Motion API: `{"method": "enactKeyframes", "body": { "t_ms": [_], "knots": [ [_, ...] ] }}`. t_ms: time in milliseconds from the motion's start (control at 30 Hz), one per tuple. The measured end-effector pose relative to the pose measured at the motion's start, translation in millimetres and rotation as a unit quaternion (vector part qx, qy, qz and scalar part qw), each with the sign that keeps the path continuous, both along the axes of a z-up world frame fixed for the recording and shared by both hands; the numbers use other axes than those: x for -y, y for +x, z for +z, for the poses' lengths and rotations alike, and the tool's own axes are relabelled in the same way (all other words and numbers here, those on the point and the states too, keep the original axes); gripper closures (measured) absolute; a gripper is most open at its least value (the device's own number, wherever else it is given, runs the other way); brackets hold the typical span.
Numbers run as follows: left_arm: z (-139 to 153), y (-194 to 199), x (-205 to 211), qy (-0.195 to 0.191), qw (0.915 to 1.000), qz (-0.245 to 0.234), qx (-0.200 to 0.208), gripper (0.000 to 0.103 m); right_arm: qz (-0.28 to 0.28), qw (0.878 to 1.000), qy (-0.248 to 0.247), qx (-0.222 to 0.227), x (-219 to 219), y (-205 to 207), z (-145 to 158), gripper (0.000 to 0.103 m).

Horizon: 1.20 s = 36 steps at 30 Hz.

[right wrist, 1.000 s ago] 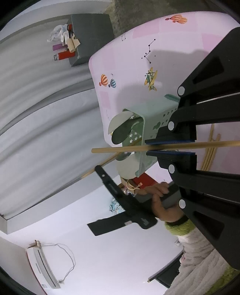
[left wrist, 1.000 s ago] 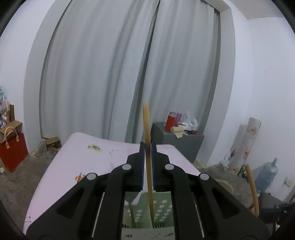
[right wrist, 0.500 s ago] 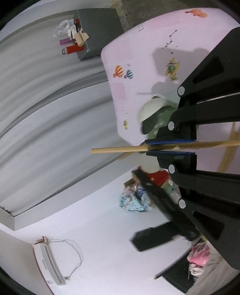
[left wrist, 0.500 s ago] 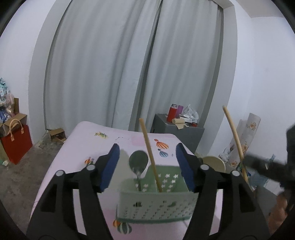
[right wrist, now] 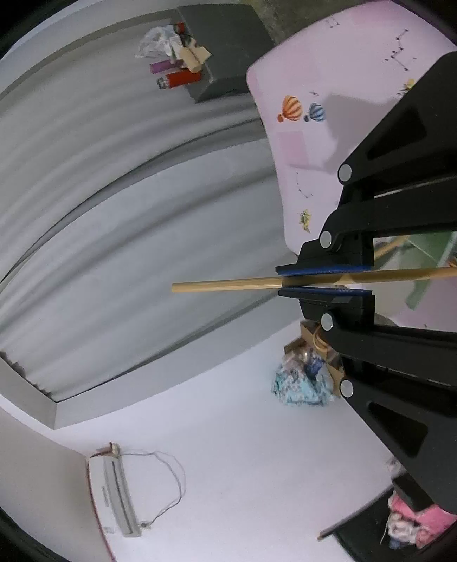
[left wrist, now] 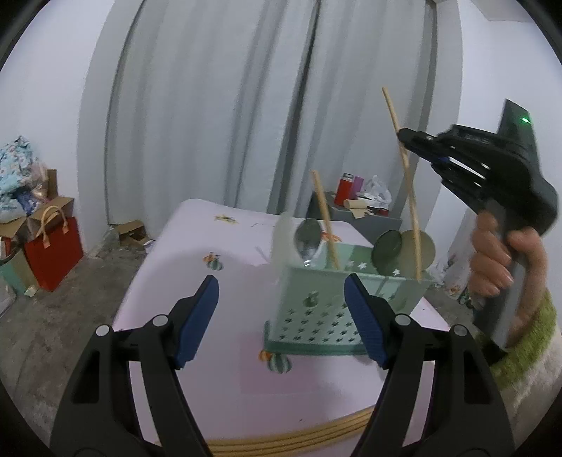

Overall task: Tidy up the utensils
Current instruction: 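Lower the right gripper's chopstick into the green holder and open it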

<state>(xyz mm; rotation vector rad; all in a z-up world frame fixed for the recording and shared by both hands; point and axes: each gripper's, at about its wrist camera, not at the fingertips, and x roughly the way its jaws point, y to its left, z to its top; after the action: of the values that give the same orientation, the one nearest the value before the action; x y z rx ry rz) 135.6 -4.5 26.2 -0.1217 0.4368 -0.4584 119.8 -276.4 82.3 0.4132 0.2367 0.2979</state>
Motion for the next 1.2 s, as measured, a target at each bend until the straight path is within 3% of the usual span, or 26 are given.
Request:
{"method": "enactKeyframes", "body": {
  "t_ms": [267, 600, 1033, 1067, 1200],
  "knots": [
    [-4, -1, -24, -0.007, 0.9995, 0.029, -0.005, 0.033, -0.061, 0.996, -0.060, -0.003, -18, 36, -5, 0.096],
    [-9, 1, -34, -0.010, 0.9992, 0.039, -0.006, 0.033, -0.123, 0.980, -0.154, -0.013, -42, 47, -26, 0.096],
    [-11, 0, -36, -0.016, 0.9989, 0.041, -0.015, 0.033, -0.128, 0.977, -0.164, -0.037, -37, 24, -39, 0.095],
    [-11, 0, -36, -0.017, 0.9989, 0.041, -0.016, 0.033, -0.130, 0.977, -0.164, -0.037, -36, 21, -39, 0.093],
    [-11, 0, -35, -0.016, 0.9989, 0.041, -0.018, 0.032, -0.137, 0.977, -0.163, -0.030, -33, -1, -34, 0.069]
  ]
}}
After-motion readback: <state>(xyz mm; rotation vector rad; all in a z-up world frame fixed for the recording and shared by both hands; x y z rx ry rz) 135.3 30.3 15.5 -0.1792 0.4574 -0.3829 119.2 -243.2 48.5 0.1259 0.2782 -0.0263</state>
